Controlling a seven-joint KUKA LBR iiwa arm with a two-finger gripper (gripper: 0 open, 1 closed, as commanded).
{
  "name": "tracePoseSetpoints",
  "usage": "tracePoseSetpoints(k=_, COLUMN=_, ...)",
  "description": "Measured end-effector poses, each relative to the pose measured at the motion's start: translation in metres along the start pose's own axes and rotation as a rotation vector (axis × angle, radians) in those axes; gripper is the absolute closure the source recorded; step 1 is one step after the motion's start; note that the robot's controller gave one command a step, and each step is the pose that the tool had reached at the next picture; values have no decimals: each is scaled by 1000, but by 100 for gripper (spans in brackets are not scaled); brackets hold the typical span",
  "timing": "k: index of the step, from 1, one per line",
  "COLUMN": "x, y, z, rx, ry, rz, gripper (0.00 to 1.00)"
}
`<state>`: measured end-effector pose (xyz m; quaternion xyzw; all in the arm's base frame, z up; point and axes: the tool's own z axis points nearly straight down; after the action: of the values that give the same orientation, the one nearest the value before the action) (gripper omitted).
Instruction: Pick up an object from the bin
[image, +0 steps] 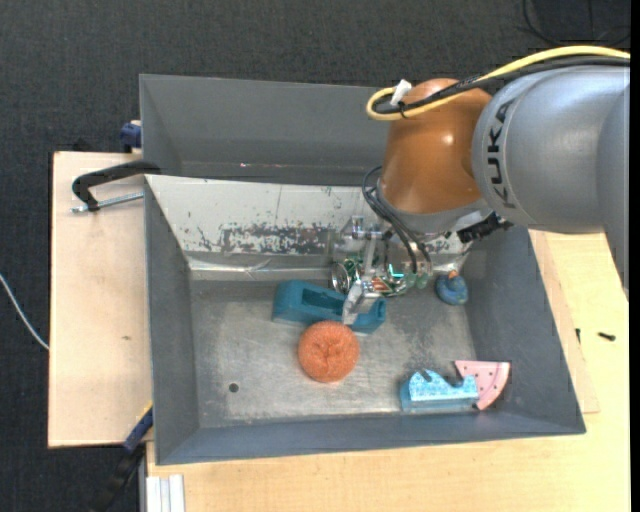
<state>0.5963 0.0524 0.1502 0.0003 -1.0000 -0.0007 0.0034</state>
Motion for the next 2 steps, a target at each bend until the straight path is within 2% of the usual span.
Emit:
tracePoseSetpoints(k=1, x=-2, y=0, z=-5, rx=0, ry=-9, rz=1, gripper=100)
tracePoseSetpoints(k=2, x=-2, y=0, z=-5, rx=0, ry=-9, rz=1, gripper=100)
